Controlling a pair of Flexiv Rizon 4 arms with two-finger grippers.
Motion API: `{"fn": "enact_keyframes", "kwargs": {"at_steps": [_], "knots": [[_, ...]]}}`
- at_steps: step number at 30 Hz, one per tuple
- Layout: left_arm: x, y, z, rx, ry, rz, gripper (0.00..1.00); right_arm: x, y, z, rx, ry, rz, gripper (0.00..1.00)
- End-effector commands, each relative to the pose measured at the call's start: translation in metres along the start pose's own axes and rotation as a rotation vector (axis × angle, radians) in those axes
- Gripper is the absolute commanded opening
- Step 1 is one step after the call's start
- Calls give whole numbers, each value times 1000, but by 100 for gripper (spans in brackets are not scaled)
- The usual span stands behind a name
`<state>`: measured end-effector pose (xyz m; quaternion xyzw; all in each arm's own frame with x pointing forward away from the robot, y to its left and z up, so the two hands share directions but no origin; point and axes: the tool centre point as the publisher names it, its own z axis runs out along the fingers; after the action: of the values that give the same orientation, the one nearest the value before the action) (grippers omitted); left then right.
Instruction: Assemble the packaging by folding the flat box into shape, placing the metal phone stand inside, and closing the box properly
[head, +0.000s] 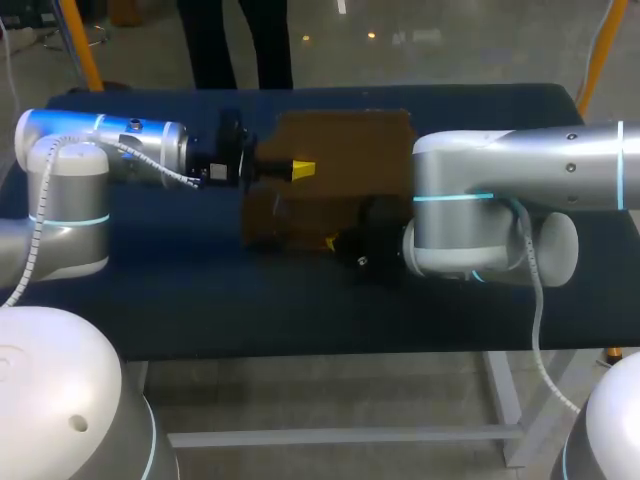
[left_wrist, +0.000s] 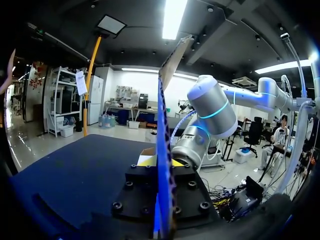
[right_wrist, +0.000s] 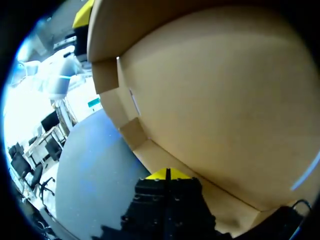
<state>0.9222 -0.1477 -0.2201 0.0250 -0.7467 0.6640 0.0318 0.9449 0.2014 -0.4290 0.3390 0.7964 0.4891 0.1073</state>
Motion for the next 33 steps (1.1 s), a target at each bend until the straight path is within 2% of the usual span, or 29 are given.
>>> {"fn": "enact_keyframes", "kwargs": {"at_steps": [1,21,33], "knots": [[-2,3,2,1,7,-1,0,0,-4,6,-4,-7,-1,0],[-3,4,2,2,8,-1,0,0,-4,6,-4,-7,-1,0],[-3,4,2,2,8,-1,0,18,7,-25,-68,-15,-55,0]]}}
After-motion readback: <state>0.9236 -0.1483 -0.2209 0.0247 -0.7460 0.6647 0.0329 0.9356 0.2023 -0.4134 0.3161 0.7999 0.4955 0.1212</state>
